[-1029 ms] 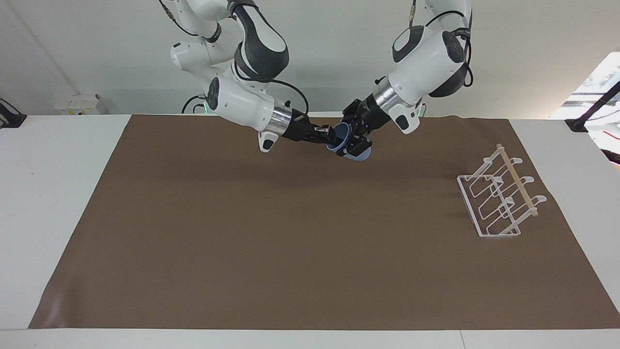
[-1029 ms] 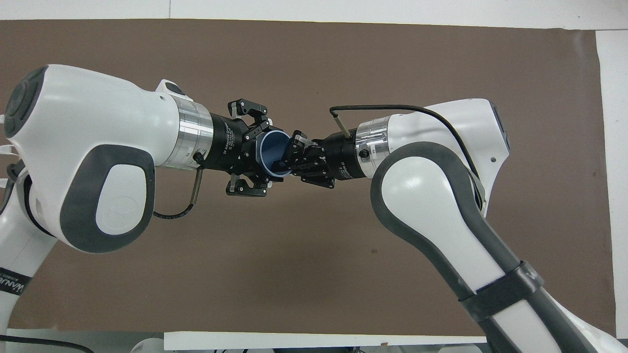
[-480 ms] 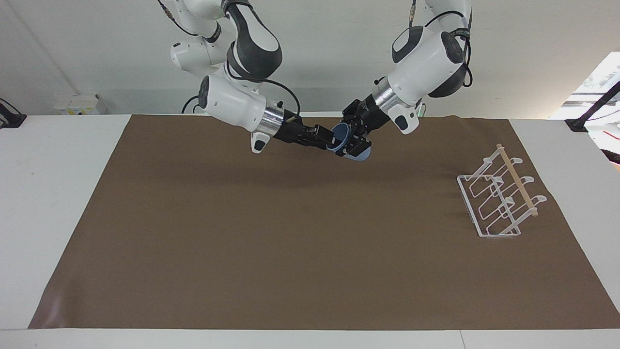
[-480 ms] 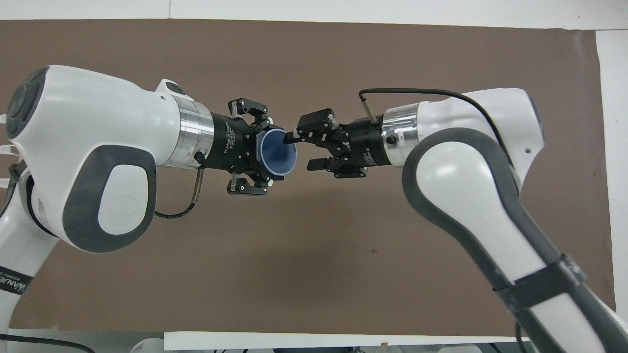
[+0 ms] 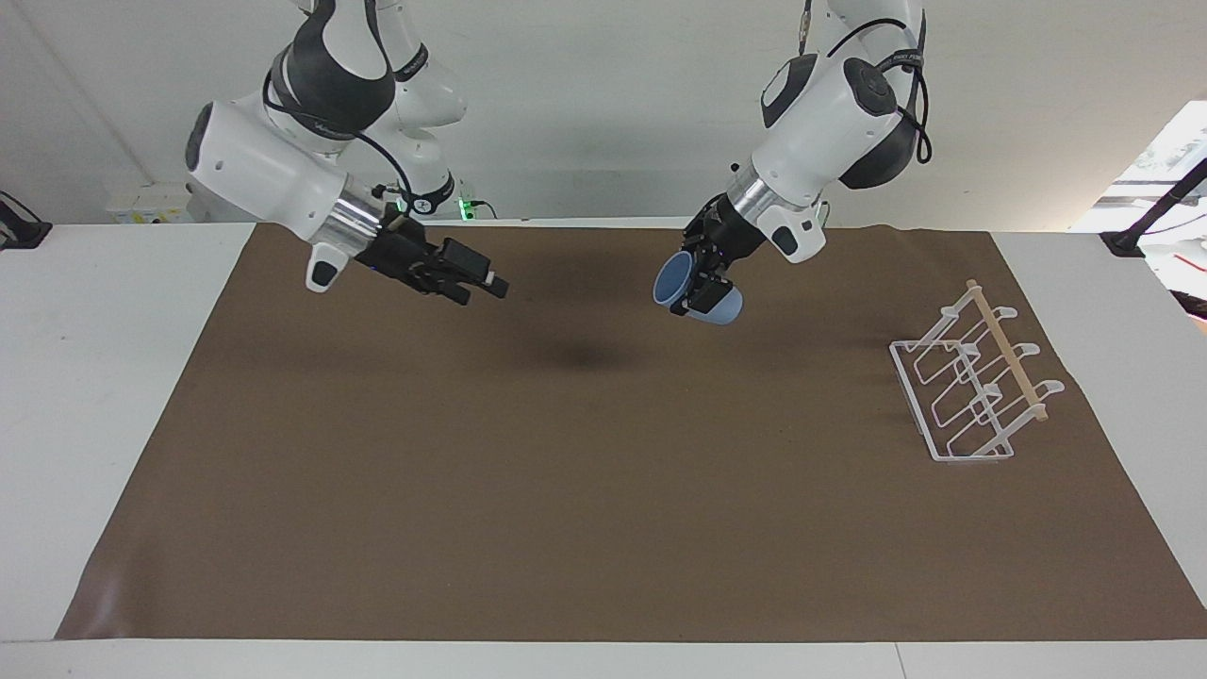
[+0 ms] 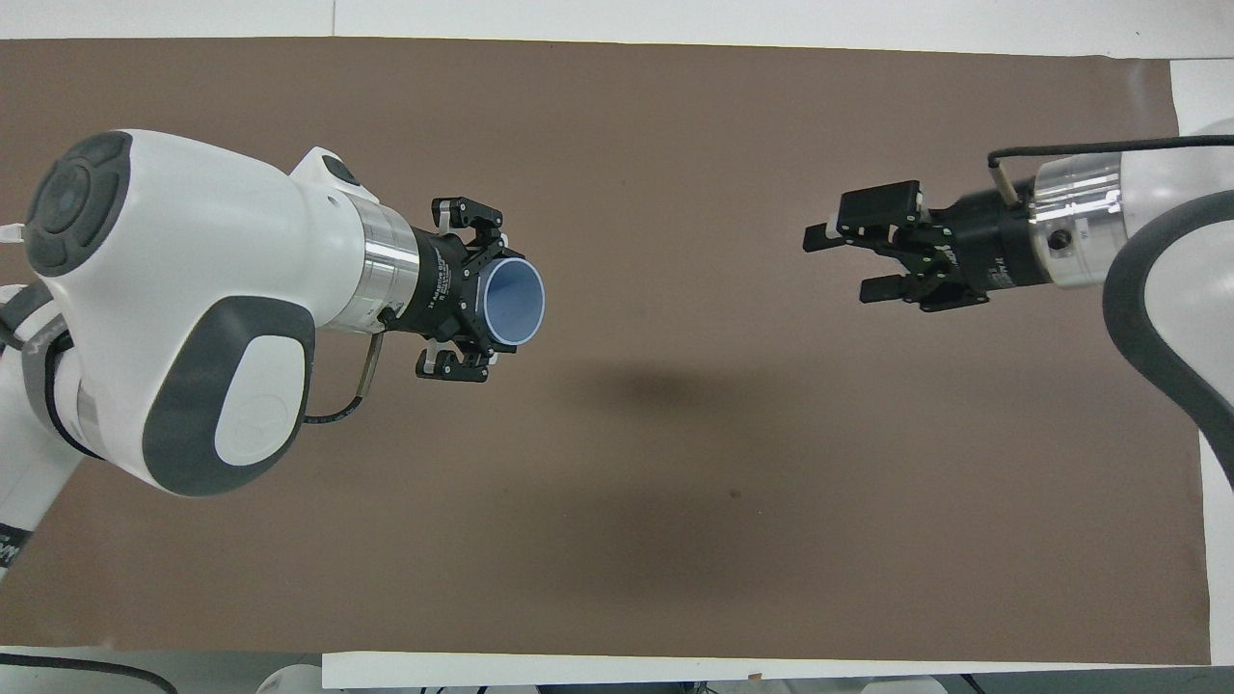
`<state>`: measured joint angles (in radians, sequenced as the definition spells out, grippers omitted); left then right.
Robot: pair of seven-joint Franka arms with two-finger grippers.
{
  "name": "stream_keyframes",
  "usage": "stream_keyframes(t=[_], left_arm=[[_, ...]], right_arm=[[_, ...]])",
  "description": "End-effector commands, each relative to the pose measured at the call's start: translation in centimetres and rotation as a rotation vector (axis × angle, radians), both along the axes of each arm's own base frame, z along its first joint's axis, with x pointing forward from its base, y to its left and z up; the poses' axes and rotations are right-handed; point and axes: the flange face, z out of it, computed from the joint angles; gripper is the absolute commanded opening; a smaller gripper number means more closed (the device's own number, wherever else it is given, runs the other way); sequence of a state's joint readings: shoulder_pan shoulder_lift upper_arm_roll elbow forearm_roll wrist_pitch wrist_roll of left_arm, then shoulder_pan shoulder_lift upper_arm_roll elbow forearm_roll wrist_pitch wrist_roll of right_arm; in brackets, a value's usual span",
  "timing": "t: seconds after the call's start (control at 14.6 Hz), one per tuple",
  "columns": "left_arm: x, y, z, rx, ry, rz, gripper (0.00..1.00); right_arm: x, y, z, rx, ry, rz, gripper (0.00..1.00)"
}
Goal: Hang cup on cup holder
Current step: 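Carry the cup with the left gripper while the right gripper retracts, then lower the cup onto the rack peg with the left gripper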
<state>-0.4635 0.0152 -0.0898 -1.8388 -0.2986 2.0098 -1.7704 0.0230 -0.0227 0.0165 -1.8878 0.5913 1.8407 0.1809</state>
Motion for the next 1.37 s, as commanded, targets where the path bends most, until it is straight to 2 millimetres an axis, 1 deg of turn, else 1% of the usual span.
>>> stream_keyframes(t=[0.0,0.07,0.14,0.21,0.27,0.34,0.41,0.48,0.55,0.62,0.69,0.75,0.82,0.89,0.96,1.03,1.1,1.17,1.24,1.3], left_arm=[[0.8,3.6,-0.9,0.225,-0.05,-0.091,0.0],[1.2,4.3,-1.3,0.325,-0.076,-0.123,0.0],[1.7,4.6,-2.5,0.488,-0.109,-0.179,0.0],[1.6,4.4,-2.7,0.627,-0.129,-0.225,0.0],[2.2,4.3,-3.6,0.764,-0.138,-0.263,0.0],[3.0,5.2,-4.5,0.908,-0.158,-0.279,0.0],[3.6,6.0,-5.3,1.035,-0.189,-0.296,0.0],[4.4,7.0,-6.7,1.155,-0.219,-0.311,0.0],[5.1,8.1,-6.9,1.253,-0.259,-0.305,0.0],[5.4,9.8,-8.2,1.385,-0.244,-0.32,0.0],[6.1,11.7,-8.6,1.496,-0.268,-0.31,0.0],[7.1,13.0,-8.7,1.571,-0.313,-0.263,0.0],[8.1,14.0,-9.9,1.63,-0.332,-0.242,0.0],[9.0,15.1,-11.1,1.727,-0.356,-0.21,0.0],[10.1,17.1,-12.8,1.797,-0.371,-0.158,0.0],[10.4,17.6,-13.5,1.814,-0.38,-0.146,0.0],[10.5,17.7,-13.9,1.815,-0.384,-0.141,0.0],[10.6,17.8,-14.7,1.816,-0.381,-0.141,0.0],[10.5,17.7,-15.4,1.817,-0.383,-0.138,0.0],[10.2,18.3,-16.2,1.814,-0.387,-0.121,0.0]], right_arm=[[-0.3,-2.5,0.1,-0.252,-0.048,0.112,1.0],[-0.3,-3.5,0.4,-0.329,-0.058,0.134,1.0],[-0.3,-4.4,1.6,-0.401,-0.075,0.147,1.0],[-0.4,-5.8,2.7,-0.456,-0.063,0.152,1.0],[-0.5,-6.6,4.2,-0.494,-0.055,0.157,1.0],[-0.8,-7.5,5.3,-0.534,-0.036,0.163,1.0],[-0.9,-8.4,6.9,-0.566,-0.033,0.159,1.0],[-1.0,-9.0,8.7,-0.574,-0.024,0.16,1.0],[-1.3,-9.2,10.3,-0.578,-0.011,0.165,1.0],[-1.4,-9.4,10.9,-0.581,0.023,0.175,1.0],[-1.5,-9.4,11.7,-0.615,0.03,0.198,1.0],[-1.8,-9.3,12.0,-0.647,0.034,0.224,1.0],[-2.1,-9.1,11.8,-0.647,0.054,0.246,1.0],[-2.4,-9.1,11.4,-0.637,0.06,0.29,1.0],[-2.5,-8.6,11.4,-0.647,0.059,0.319,1.0],[-2.6,-9.5,11.9,-0.644,0.072,0.309,1.0],[-2.7,-10.3,13.3,-0.643,0.074,0.304,1.0],[-2.5,-11.4,13.7,-0.637,0.076,0.31,1.0],[-2.4,-12.0,13.3,-0.628,0.077,0.319,1.0],[-2.2,-11.5,12.8,-0.626,0.074,0.33,1.0]])
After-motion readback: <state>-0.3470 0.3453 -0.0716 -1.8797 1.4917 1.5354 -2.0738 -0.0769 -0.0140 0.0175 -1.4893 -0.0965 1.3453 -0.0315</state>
